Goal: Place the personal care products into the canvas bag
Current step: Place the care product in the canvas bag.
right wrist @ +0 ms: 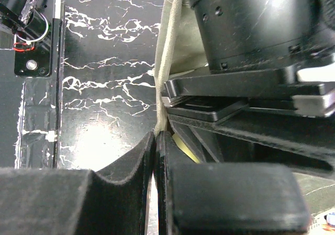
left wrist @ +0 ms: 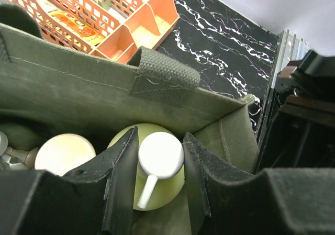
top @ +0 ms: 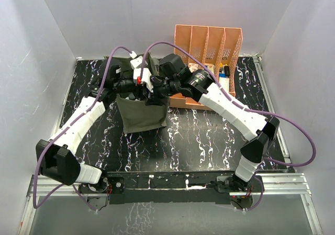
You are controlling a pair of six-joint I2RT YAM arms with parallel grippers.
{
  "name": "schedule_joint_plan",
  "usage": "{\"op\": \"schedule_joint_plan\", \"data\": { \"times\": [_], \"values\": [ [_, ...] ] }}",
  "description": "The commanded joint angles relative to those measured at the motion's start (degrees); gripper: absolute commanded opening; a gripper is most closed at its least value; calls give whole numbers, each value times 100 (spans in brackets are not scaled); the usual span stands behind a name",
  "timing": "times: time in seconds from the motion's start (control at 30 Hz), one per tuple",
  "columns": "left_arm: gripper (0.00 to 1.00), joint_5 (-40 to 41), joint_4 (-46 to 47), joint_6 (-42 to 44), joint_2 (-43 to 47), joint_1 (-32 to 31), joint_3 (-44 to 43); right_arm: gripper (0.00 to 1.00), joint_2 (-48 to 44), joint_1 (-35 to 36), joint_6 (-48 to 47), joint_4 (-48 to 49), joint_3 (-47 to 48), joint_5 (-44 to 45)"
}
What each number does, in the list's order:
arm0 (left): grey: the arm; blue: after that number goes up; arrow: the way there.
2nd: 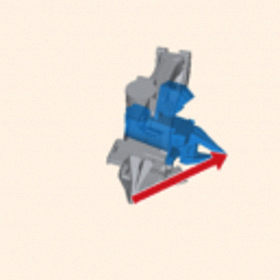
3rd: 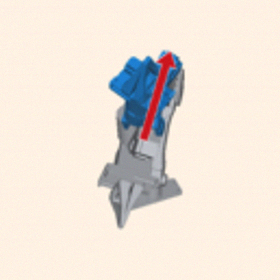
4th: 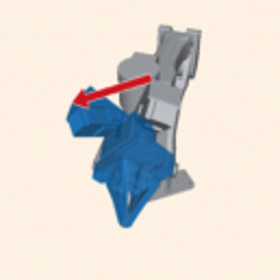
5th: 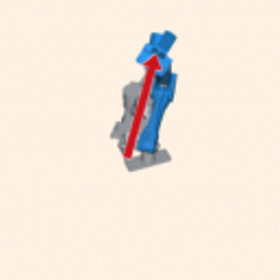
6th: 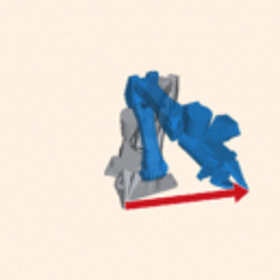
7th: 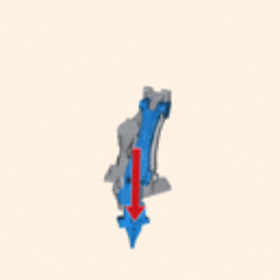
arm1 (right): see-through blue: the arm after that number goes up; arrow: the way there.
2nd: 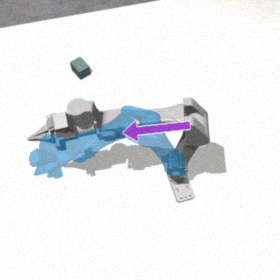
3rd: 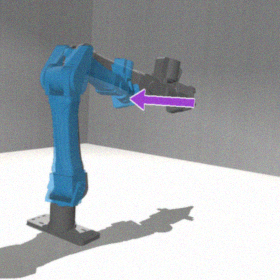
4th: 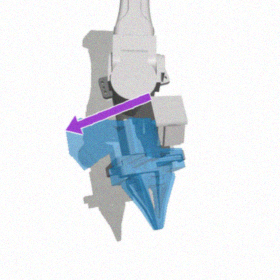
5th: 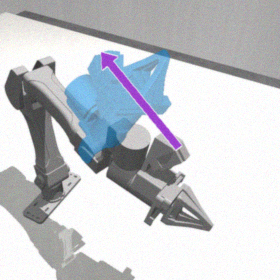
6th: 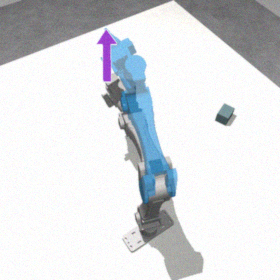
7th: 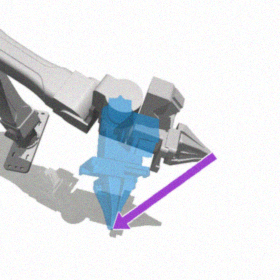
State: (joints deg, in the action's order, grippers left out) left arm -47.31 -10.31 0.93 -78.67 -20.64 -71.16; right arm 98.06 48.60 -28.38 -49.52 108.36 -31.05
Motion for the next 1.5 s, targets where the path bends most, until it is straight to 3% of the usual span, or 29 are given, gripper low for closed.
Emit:
{"op": "schedule_joint_plan", "data": {
  "times": [0.0,0.3,0.77,0.97,1.23,1.47],
  "values": [
    [0,-1043,-31,2,70,-168,61,8,-208,27,-24,776,375,-323],
    [0,-1250,-70,403,-144,-246,268,9,-281,25,-112,794,230,-325],
    [0,-1373,-1122,2033,-366,-313,160,10,-239,27,-317,655,256,-465],
    [0,-1184,-947,2008,-357,-317,142,13,-253,22,-272,602,210,-273],
    [0,-1101,-786,1868,-191,-317,37,31,-1081,-54,-337,578,-346,16],
    [0,-1020,-903,1850,-157,-311,-123,51,-2009,-960,-141,778,-1312,-478]
  ]
}}
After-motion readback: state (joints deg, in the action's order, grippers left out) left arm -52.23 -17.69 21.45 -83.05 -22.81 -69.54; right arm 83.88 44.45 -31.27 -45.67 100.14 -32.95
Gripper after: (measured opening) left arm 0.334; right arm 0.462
